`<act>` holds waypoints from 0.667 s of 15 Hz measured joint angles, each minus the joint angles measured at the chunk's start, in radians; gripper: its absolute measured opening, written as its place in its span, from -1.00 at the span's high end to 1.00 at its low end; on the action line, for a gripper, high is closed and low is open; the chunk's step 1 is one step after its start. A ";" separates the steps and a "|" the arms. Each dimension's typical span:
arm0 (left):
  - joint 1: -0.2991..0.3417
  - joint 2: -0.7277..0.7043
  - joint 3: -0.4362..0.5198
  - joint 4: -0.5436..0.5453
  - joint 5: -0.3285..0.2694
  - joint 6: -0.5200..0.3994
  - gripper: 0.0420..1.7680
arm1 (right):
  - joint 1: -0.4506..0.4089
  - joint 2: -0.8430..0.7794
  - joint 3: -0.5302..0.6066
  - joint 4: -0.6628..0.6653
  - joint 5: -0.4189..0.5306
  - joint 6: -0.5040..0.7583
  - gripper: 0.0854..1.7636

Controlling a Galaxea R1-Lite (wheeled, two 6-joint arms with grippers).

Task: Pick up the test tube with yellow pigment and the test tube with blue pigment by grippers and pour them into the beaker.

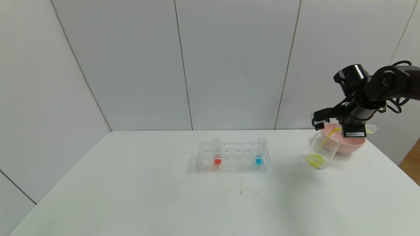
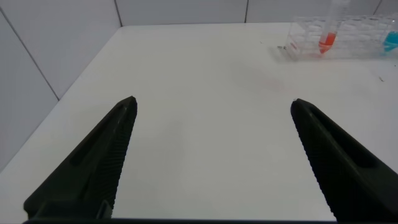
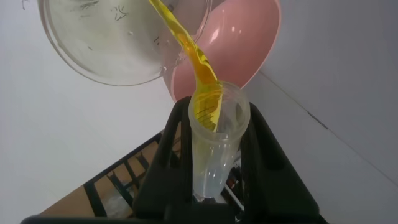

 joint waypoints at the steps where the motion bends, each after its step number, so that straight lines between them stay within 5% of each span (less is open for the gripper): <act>1: 0.000 0.000 0.000 0.000 0.000 0.000 -1.00 | 0.002 0.000 0.000 0.000 -0.004 -0.001 0.50; 10: 0.000 0.000 0.000 0.000 0.000 0.000 -1.00 | 0.026 0.004 0.000 0.009 -0.072 -0.019 0.50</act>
